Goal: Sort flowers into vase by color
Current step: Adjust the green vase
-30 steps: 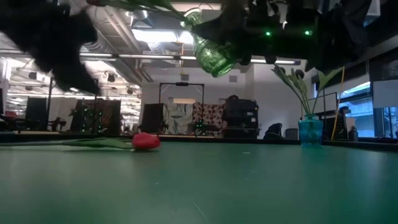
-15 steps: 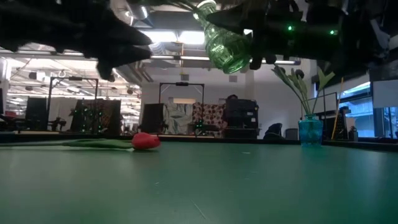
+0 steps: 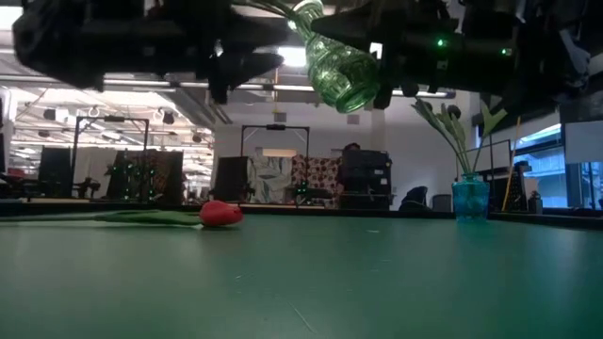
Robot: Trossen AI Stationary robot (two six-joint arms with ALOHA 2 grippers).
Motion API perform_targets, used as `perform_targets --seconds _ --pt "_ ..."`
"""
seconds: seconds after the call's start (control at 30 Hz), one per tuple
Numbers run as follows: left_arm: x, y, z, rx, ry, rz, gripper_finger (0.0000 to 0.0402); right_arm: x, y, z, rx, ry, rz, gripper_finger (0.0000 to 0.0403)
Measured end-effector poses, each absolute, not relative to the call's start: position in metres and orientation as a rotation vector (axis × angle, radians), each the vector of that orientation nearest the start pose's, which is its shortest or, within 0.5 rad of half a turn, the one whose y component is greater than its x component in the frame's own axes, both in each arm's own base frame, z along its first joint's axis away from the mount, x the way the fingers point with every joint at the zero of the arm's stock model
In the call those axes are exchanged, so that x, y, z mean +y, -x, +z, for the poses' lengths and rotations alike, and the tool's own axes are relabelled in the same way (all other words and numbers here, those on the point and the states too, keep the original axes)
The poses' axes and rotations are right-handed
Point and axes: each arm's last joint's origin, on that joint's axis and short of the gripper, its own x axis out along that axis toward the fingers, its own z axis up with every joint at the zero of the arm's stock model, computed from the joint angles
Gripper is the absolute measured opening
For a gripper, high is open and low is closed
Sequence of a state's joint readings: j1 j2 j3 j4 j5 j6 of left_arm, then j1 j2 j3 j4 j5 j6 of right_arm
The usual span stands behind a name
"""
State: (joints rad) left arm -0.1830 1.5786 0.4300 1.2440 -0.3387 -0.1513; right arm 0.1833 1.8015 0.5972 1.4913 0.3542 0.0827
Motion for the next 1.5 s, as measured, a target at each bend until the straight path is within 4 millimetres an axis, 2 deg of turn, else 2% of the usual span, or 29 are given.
perform_targets --seconds 0.13,0.4,0.73,0.9,1.03,1.2,1.5 --pt "-0.035 -0.278 0.189 -0.149 0.132 0.186 0.0188 0.048 -0.312 0.180 -0.278 -0.162 -0.150 0.0312" --pt "-0.017 -0.299 0.201 -0.196 0.157 0.145 0.0189 0.047 -0.313 0.179 -0.269 -0.170 -0.150 0.0311" --pt "-0.026 -0.322 0.199 -0.192 0.145 0.066 0.0189 0.049 -0.313 0.179 -0.265 -0.164 -0.122 0.0310" --pt "-0.025 -0.323 0.200 -0.193 0.154 0.064 0.0186 0.049 -0.314 0.178 -0.250 -0.160 -0.127 0.0318" --pt "-0.025 -0.323 0.198 -0.173 0.190 0.068 0.0155 0.049 -0.315 0.176 -0.225 -0.154 -0.139 0.0323" --pt "-0.024 -0.324 0.193 -0.096 0.186 0.096 0.0153 0.049 -0.316 0.169 -0.157 -0.136 -0.150 0.0325" --pt "-0.007 -0.325 0.191 0.095 0.132 0.143 0.0153 0.047 -0.309 0.167 0.120 -0.146 -0.161 0.0327"
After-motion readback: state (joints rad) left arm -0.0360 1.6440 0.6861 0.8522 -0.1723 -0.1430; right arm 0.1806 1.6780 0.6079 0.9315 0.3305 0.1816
